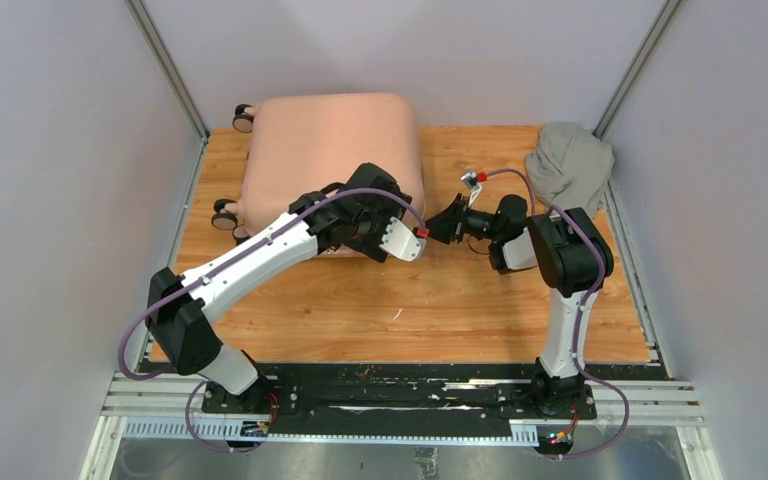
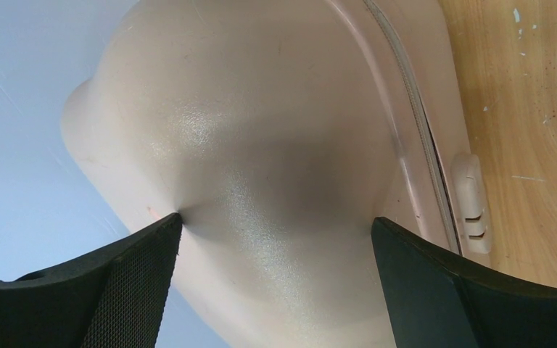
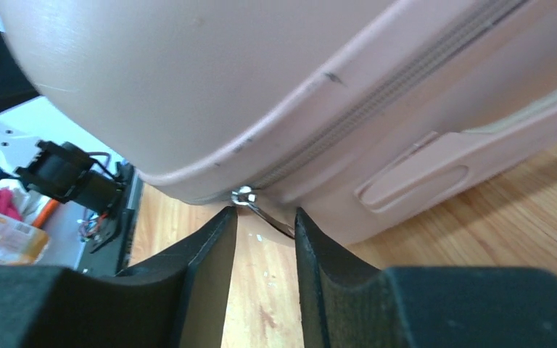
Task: Pack the luggage
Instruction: Zip the luggage at the corner of the board.
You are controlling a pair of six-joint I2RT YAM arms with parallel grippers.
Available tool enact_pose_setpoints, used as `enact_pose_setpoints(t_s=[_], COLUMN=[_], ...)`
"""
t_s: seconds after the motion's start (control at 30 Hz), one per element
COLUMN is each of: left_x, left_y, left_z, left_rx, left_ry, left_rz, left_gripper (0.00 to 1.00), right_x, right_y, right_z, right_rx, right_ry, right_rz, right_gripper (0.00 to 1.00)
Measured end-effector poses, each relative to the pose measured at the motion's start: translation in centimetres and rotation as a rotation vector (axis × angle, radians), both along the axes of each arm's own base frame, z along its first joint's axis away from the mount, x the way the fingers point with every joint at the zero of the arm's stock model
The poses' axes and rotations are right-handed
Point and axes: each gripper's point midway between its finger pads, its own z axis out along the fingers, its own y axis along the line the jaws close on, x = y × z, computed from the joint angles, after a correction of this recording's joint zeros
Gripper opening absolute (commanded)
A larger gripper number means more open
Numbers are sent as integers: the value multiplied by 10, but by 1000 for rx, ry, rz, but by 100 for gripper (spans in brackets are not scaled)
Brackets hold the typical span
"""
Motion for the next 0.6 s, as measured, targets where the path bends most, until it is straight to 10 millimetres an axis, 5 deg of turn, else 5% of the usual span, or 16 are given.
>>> enact_pose_setpoints(t_s=[0.13,0.4,0.6], left_x=[-3,-21,-20], left_y=[-4,-32,-41], left_z=[0,-9,-12], left_rx=[31,86,82], left_ry=[-21,-50,-48], left_rz=[-37,-176,-183], left_gripper=[100,100,100], right_x=[-4,-6,-8], right_y=[1,3,4], right_z=[8,12,15], right_rx=[18,28,33], right_ry=[-11,18,20], right_rz=[24,48,63], right_gripper=[35,1,0])
